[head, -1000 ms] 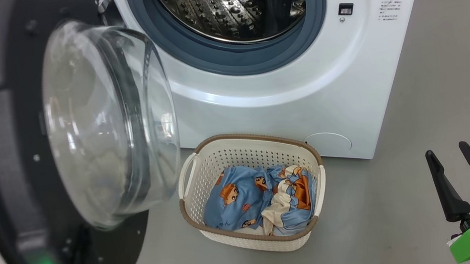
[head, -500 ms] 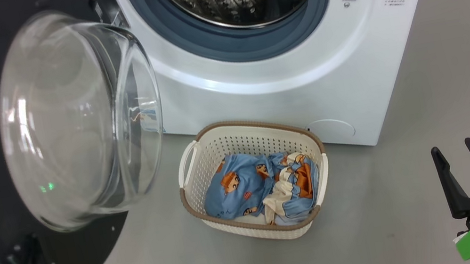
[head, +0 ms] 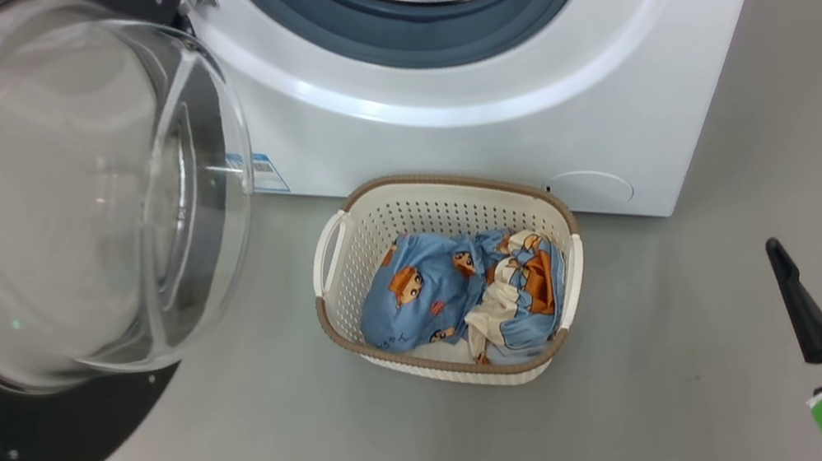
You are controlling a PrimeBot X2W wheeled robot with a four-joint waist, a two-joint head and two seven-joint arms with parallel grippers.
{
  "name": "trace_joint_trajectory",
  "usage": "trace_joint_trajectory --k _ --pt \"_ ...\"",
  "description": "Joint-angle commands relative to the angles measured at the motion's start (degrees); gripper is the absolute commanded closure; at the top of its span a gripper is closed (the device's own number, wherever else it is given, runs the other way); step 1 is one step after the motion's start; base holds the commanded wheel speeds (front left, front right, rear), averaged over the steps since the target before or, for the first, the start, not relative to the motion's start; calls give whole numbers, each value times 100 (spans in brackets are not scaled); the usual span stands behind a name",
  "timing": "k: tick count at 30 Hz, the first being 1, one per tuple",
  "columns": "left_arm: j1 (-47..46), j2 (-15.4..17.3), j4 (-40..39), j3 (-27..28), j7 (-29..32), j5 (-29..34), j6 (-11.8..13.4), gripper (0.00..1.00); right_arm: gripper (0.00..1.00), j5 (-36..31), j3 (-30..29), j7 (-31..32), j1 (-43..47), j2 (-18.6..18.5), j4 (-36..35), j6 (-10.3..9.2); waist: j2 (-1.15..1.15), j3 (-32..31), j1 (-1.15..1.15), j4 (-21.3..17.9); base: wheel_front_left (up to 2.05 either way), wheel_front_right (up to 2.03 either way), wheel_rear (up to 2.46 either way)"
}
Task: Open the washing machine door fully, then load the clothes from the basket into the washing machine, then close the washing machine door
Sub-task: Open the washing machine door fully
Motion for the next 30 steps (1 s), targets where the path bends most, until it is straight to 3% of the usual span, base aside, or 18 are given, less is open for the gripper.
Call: trace_joint_trajectory --k 1,20,30 --pt "-252 297 -44 333 -52 80 13 100 0 17 92 -70 -188 -155 -168 32 0 93 0 6 0 0 0" --pt "-1224 544 761 1563 -52 273 -265 100 0 71 21 -70 -501 -431 -309 32 0 832 0 -22 0 0 0" --pt "-1842 787 1286 2267 -52 332 -552 100 0 132 -26 -70 -720 -649 -415 32 0 1351 0 -55 0 0 0"
